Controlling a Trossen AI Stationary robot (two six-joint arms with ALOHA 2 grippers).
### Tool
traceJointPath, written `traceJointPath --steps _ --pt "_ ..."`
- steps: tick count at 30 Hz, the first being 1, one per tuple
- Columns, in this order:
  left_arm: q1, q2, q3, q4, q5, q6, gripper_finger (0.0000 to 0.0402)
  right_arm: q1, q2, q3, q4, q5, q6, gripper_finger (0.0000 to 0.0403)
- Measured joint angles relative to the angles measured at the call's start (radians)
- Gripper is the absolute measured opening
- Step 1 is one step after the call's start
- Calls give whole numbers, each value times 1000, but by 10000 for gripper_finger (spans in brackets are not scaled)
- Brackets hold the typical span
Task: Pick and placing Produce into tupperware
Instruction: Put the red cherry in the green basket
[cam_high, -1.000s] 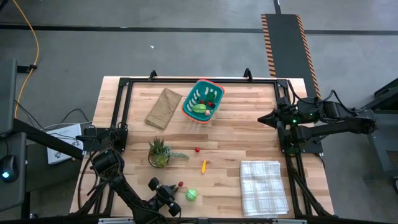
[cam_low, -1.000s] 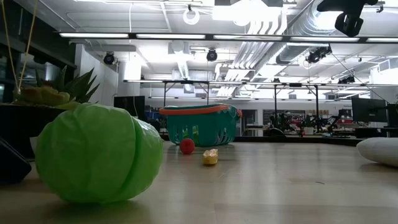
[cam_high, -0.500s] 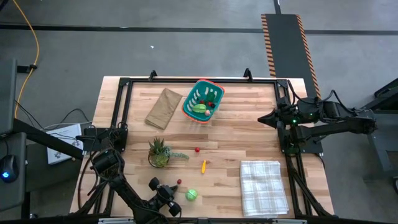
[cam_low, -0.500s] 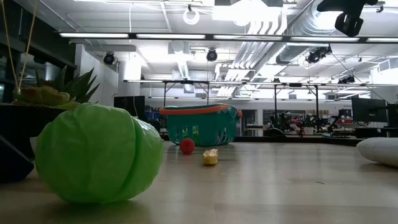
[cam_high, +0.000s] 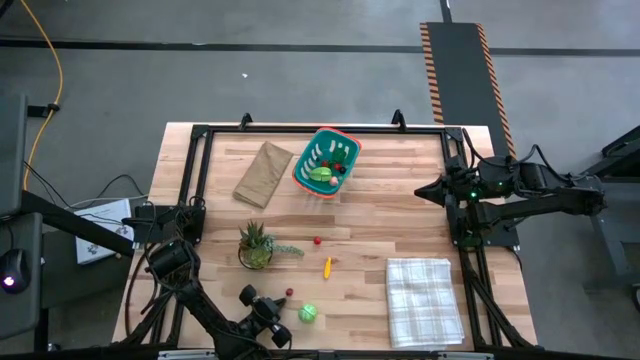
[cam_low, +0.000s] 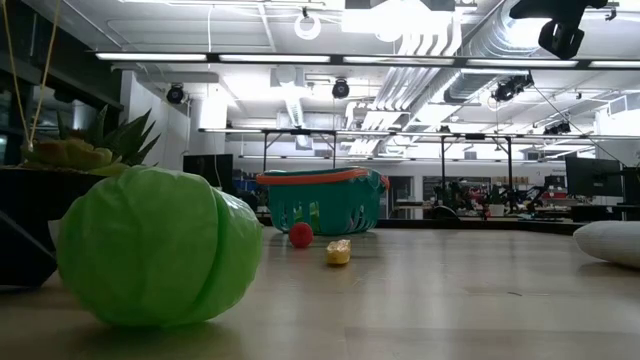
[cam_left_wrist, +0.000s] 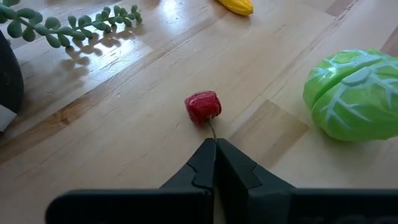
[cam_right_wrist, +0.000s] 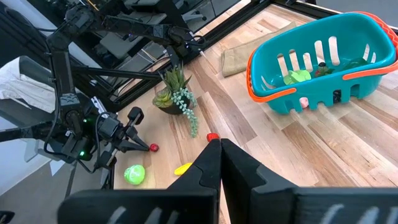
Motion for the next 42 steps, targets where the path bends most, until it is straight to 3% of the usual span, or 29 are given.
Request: traceJointPath --steps 17,29,42 --pt "0 -142 1 -71 -30 20 1 0 0 0 0 2 -20 1" --pt "21 -396 113 -204 -35 268 0 0 0 0 1 2 -36 1" --pt "162 -644 144 -310 -38 532 0 0 0 0 13 -4 -64 1"
